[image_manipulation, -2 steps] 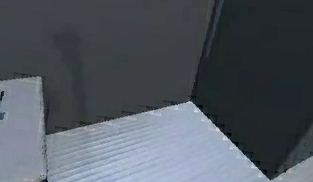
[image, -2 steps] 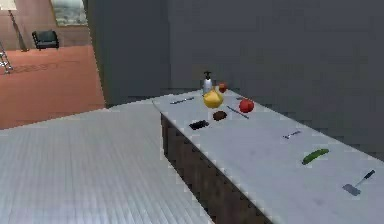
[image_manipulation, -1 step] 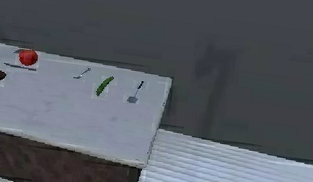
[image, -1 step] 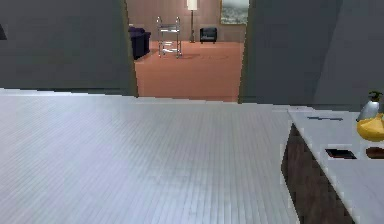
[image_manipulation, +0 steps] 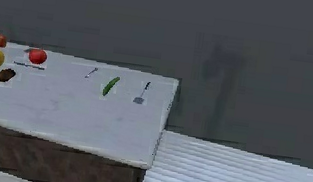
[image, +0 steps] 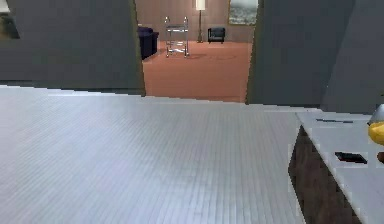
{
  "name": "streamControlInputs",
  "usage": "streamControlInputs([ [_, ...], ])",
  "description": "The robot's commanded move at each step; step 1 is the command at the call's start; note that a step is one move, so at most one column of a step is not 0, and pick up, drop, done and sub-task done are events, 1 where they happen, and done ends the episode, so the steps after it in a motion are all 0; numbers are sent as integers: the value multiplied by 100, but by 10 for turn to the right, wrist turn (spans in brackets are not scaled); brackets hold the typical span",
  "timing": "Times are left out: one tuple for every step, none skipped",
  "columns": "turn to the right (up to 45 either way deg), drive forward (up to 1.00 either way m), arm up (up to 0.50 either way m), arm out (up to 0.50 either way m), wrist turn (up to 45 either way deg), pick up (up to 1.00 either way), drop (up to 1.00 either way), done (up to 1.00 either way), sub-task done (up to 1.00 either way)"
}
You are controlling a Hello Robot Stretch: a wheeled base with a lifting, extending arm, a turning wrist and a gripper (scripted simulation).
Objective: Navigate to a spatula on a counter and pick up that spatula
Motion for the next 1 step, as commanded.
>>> streamControlInputs([
  [450,0,0,0,0,0,0,0,0],
])
